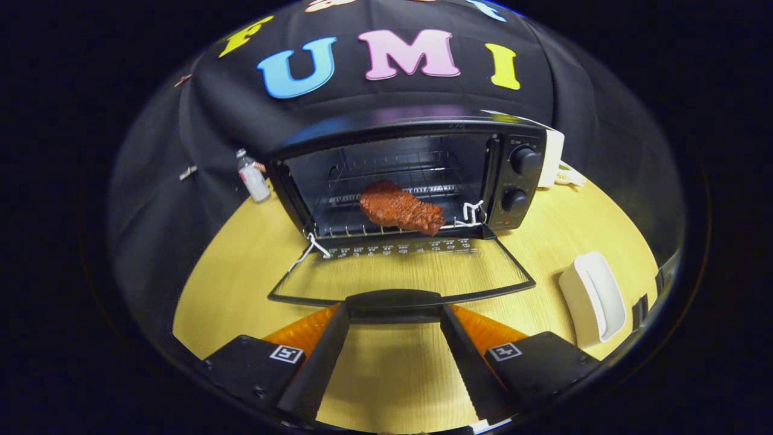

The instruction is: Open the toaster oven, put the food inside, and close the toaster oven door.

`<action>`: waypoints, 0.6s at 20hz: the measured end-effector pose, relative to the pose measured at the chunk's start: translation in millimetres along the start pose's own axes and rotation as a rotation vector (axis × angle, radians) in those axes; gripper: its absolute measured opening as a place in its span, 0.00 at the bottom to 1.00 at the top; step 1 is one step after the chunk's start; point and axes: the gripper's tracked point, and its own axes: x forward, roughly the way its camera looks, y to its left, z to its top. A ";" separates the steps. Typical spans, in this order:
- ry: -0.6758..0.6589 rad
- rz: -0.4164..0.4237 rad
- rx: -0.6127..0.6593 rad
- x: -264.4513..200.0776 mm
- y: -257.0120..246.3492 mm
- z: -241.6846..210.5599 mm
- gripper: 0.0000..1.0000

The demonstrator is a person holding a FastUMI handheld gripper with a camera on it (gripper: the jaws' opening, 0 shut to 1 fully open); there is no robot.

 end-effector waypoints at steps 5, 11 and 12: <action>-0.015 0.001 -0.049 -1.5 0.8 3.6 0.94; -0.146 0.019 -0.164 -16.8 11.1 45.1 0.94; -0.189 0.020 -0.216 -19.1 14.1 59.8 0.95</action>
